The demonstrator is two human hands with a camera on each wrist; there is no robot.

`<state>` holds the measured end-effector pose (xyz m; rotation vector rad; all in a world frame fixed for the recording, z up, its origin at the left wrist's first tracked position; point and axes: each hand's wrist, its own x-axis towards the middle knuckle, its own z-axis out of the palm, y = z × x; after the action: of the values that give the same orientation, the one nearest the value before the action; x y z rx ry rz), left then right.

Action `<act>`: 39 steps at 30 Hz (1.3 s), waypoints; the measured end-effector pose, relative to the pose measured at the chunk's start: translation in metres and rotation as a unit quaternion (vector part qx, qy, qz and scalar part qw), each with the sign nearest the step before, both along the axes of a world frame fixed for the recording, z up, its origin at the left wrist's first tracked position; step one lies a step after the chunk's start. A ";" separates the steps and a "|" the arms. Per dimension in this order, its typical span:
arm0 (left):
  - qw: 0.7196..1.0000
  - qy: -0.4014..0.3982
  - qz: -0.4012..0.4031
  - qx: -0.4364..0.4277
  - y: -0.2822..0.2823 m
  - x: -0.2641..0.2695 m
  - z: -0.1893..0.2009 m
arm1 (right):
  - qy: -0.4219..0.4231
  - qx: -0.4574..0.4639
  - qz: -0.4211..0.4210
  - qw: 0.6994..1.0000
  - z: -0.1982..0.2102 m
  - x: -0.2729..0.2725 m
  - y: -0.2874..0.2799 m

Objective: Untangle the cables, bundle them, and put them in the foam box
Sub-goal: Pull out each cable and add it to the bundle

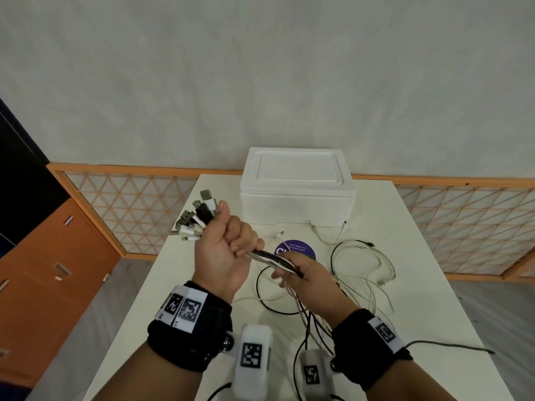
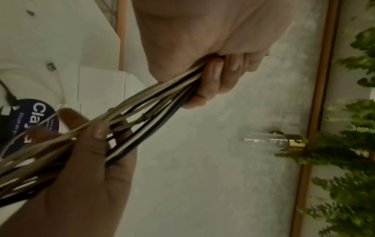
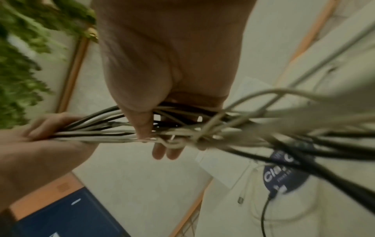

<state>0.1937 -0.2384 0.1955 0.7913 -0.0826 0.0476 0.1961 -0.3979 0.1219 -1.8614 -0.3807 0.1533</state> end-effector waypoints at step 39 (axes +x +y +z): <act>0.999 -0.012 0.043 0.029 0.029 0.012 0.058 | 0.004 -0.215 -0.014 0.976 -0.019 0.015 -0.069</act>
<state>0.2053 -0.2095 0.2532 0.8525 -0.0719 0.1372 0.2112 -0.4669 0.1029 -2.2916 -0.3322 0.2380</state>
